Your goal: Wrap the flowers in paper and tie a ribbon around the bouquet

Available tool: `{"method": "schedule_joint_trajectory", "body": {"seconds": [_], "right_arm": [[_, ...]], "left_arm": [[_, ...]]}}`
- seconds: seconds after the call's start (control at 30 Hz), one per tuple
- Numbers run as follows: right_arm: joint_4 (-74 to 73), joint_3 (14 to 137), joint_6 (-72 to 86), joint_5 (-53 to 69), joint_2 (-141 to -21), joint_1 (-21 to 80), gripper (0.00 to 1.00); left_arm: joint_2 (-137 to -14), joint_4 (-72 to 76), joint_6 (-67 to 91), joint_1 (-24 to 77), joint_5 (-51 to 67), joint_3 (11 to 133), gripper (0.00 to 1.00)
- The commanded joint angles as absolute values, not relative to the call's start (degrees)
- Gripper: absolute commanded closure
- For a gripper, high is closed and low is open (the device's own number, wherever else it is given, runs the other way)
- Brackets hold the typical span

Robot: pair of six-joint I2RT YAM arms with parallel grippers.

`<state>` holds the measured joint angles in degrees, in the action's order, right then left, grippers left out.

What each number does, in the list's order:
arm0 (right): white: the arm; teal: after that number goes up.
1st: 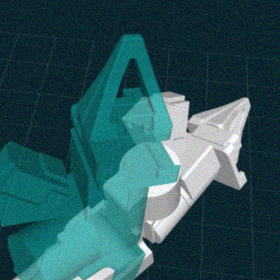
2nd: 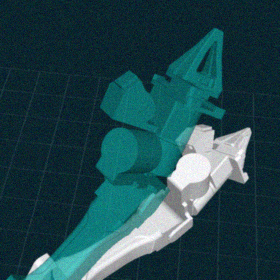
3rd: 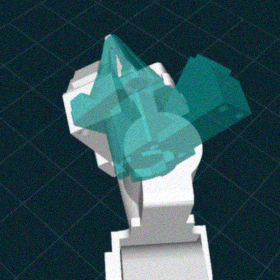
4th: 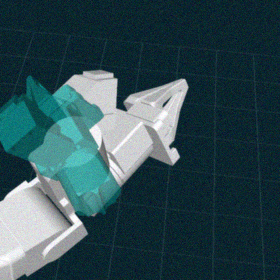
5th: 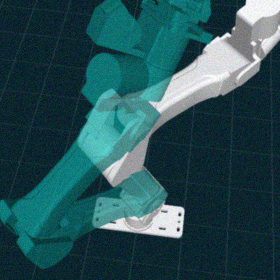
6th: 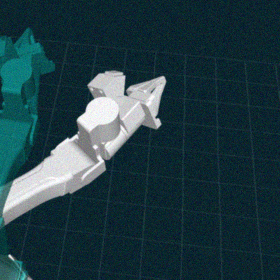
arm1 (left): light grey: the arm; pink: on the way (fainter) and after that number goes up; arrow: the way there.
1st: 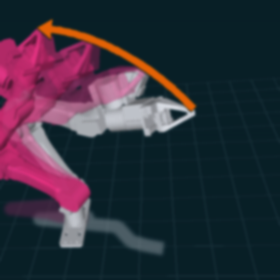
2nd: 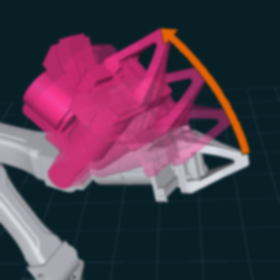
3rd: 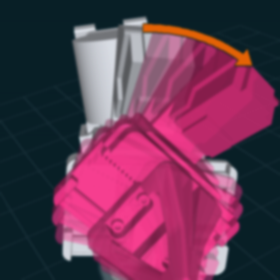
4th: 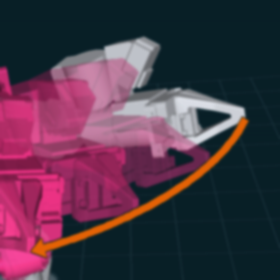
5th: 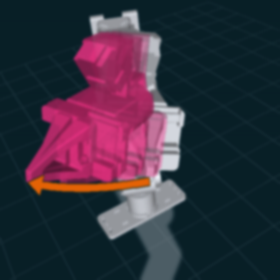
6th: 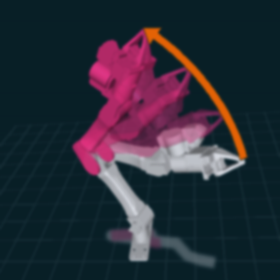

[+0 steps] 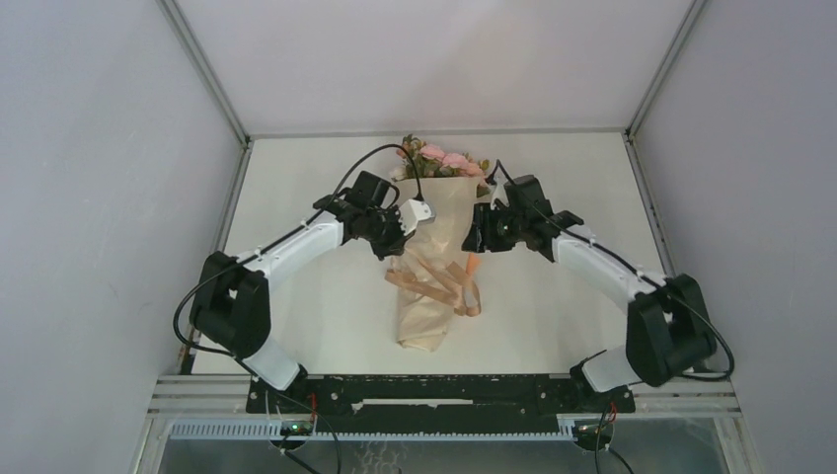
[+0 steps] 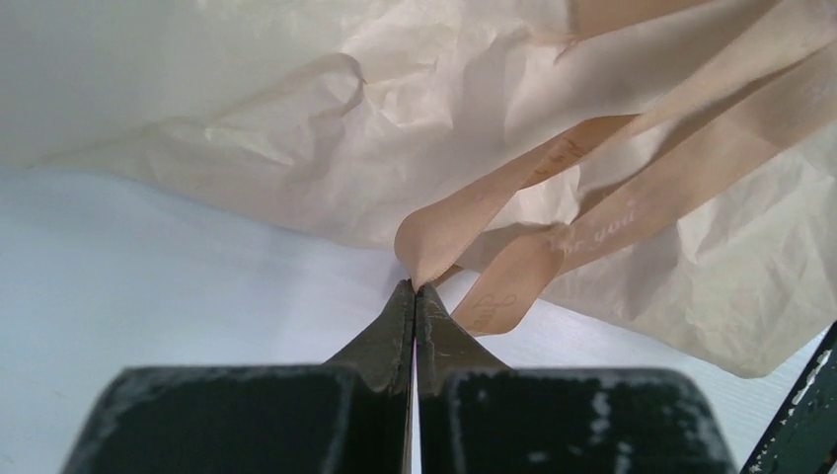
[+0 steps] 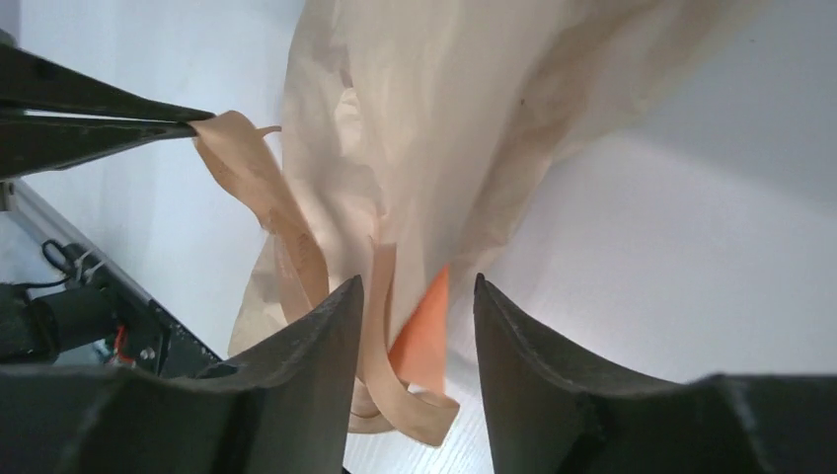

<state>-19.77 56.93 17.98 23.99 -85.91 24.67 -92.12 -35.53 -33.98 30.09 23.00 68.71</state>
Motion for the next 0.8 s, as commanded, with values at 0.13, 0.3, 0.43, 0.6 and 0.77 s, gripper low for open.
{"method": "schedule_joint_trajectory", "body": {"seconds": [0.13,0.3,0.43,0.6,0.77], "right_arm": [[-25.3,47.0,23.4,5.3,-74.7,32.9,0.36],[-16.1,39.0,27.5,9.8,-72.7,34.1,0.36],[-8.1,34.6,29.9,16.7,-72.7,34.9,0.36],[-7.6,32.8,30.2,17.3,-72.4,34.9,0.39],[-15.5,32.8,29.6,13.2,-67.0,33.8,0.39]], "left_arm": [[-92.5,-30.0,-34.7,33.2,20.5,64.4,1.0],[-93.7,-29.0,-34.1,34.2,19.2,64.2,1.0],[-95.0,-27.9,-33.7,35.9,18.0,64.7,1.0],[-97.7,-27.0,-32.6,37.3,16.9,66.7,1.0],[-100.9,-26.8,-32.4,40.3,16.1,70.6,1.0]]}}
